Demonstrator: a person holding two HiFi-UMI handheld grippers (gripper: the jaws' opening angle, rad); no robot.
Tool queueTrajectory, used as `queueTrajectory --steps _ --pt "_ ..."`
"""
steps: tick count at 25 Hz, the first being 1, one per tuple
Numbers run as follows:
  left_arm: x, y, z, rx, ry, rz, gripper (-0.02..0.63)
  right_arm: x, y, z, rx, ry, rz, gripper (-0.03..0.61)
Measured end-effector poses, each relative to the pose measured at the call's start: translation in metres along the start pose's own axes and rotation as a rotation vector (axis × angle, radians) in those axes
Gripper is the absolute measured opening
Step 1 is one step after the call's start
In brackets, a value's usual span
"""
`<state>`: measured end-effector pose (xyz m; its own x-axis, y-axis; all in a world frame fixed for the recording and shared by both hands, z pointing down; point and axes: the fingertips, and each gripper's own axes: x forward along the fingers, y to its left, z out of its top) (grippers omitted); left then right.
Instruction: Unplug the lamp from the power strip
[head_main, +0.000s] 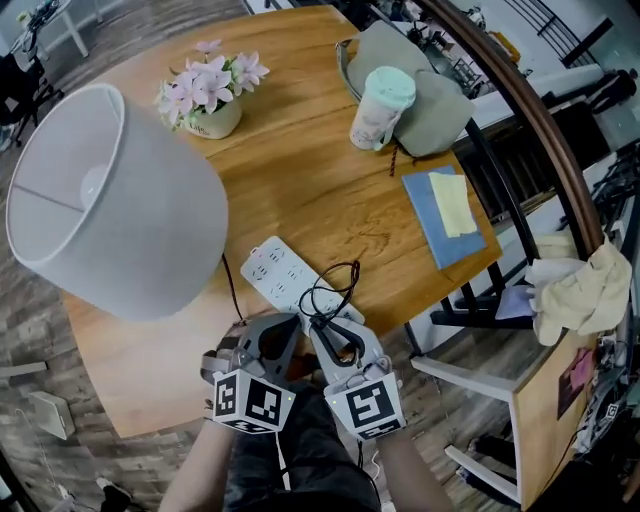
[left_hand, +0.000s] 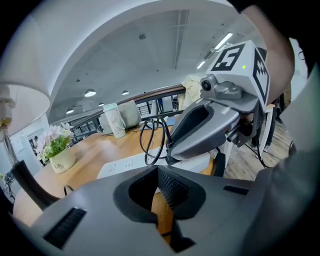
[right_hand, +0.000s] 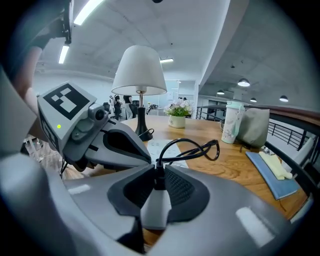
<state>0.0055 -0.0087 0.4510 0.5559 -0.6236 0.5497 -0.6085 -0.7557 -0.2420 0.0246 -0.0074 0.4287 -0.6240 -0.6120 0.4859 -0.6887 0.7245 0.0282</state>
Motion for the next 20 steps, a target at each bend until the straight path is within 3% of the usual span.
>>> queueTrajectory --steps 8,14,16,20 --pt "0.0062 -0.0011 0.0018 0.072 0.032 -0.008 -0.005 0.0011 0.0015 -0.0037 -0.044 0.026 -0.040 0.069" --pt "0.0092 -0.0045 0.0042 0.132 0.056 -0.013 -0.005 0.0007 -0.0036 -0.0013 0.088 0.008 -0.025 0.071" --pt "0.0089 -0.0042 0.0040 0.124 0.057 -0.009 -0.005 0.0002 -0.0020 -0.0014 0.039 0.035 -0.045 0.069" --pt "0.0098 -0.0047 0.0046 0.123 0.067 -0.007 -0.005 0.0006 0.0059 -0.0032 -0.185 0.099 -0.080 0.067"
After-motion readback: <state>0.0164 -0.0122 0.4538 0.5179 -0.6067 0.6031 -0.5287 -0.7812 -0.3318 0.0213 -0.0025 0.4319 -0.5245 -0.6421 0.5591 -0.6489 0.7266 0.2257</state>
